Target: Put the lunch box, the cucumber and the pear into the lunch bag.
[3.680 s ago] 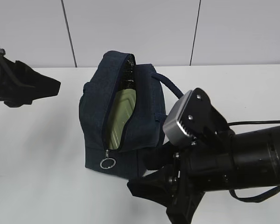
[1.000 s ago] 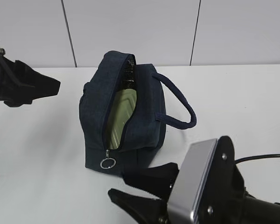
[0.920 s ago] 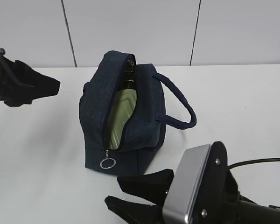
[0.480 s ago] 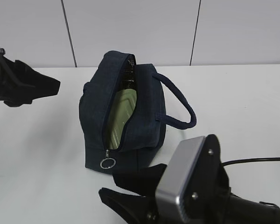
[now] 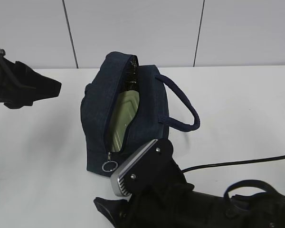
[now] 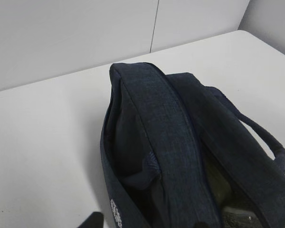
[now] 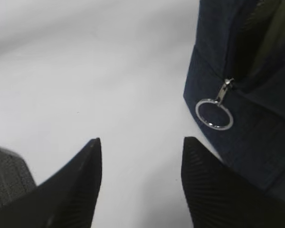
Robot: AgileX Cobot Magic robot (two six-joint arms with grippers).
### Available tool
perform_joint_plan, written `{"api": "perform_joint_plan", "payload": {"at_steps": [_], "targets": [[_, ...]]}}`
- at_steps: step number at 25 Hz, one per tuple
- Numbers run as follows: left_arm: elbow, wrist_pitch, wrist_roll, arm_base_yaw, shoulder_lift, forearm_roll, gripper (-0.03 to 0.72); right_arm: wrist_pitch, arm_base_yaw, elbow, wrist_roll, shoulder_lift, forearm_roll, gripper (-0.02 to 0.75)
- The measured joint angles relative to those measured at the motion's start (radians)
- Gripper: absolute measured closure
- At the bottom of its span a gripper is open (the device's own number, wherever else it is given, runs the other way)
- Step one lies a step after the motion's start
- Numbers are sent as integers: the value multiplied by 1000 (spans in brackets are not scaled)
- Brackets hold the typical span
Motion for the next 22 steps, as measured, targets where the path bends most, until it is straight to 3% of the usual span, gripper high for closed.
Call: {"api": "perform_joint_plan", "payload": {"at_steps": [6,11,22], "targets": [[0,0,0,0,0,-6,346,19,0,-83,-149,95,210,311],[0,0,0,0,0,-13,346,19,0,-100,-211,147,317,307],[0,8,0,0,0,-46,346,10,0,-167,-238,209,355,306]]}}
